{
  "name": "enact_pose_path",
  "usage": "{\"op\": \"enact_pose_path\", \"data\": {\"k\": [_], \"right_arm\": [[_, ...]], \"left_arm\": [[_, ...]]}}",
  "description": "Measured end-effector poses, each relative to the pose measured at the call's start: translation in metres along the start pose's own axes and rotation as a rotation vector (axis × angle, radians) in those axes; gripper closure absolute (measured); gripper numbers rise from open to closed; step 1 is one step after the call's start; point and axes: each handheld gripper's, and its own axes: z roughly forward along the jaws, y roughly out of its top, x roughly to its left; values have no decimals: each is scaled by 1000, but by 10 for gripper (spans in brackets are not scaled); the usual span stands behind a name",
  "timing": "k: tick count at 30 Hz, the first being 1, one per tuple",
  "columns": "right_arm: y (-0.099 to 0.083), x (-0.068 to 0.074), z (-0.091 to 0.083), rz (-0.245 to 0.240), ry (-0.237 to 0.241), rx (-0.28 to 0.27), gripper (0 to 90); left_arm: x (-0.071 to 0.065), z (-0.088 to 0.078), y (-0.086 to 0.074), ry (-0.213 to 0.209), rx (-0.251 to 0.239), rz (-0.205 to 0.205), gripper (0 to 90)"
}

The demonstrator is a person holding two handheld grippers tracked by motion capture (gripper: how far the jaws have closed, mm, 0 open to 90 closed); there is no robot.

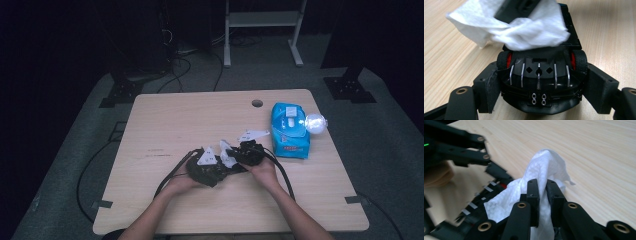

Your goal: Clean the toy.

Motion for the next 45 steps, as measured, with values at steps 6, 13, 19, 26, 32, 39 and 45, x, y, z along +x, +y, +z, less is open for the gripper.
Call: {"op": "enact_pose_path", "data": {"k": [6,13,19,26,32,39,45], "right_arm": [[5,25,5,-8,102,-32,814],[1,32,-3,-62,141,-17,817],[-8,39,-7,-89,132,7,818],[-6,21,-6,-75,38,-4,819],[-14,-9,-19,-28,-55,14,819],[-12,2,-14,-28,-10,-7,818],[-4,13,-1,-73,6,-6,818]], "left_arm": [[0,0,1,2,4,-1,235],[0,-2,0,-10,-7,-1,237],[-3,2,1,-9,9,13,246],[0,2,-1,-12,5,5,246],[1,1,-1,-15,1,10,246],[-1,2,0,-7,13,17,246],[0,1,-2,-3,13,12,246]]}}
